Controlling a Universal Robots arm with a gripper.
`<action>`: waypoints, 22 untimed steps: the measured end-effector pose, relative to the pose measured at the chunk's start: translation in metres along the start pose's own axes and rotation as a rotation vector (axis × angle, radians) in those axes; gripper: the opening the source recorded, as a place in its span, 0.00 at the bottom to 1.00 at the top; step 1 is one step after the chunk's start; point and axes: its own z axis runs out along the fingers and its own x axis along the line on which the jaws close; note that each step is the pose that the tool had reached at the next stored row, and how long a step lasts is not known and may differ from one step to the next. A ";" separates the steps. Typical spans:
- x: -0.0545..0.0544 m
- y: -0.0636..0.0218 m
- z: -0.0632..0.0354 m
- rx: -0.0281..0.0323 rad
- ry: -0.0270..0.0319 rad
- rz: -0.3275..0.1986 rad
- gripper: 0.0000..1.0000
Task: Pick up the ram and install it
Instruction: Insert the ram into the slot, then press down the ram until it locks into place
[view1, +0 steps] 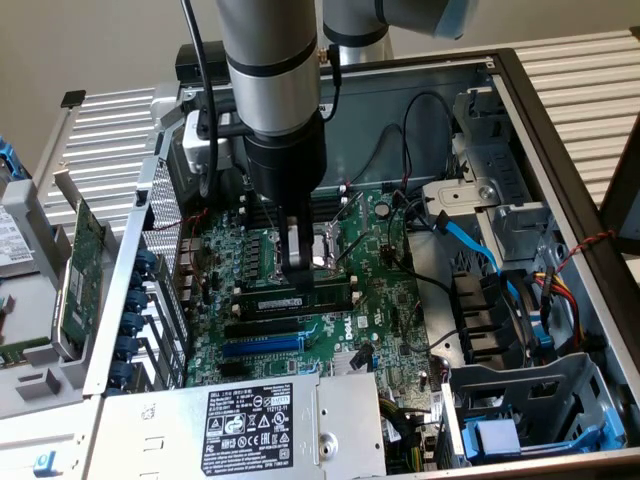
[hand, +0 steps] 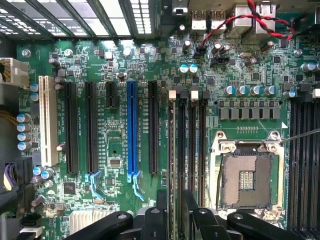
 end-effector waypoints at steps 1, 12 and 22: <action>0.000 0.0004 -0.0001 0.0001 0.0001 0.000 0.27; 0.000 0.0036 -0.0004 0.0007 0.0002 0.000 0.27; 0.000 0.0041 -0.0013 -0.0004 0.0004 0.000 0.27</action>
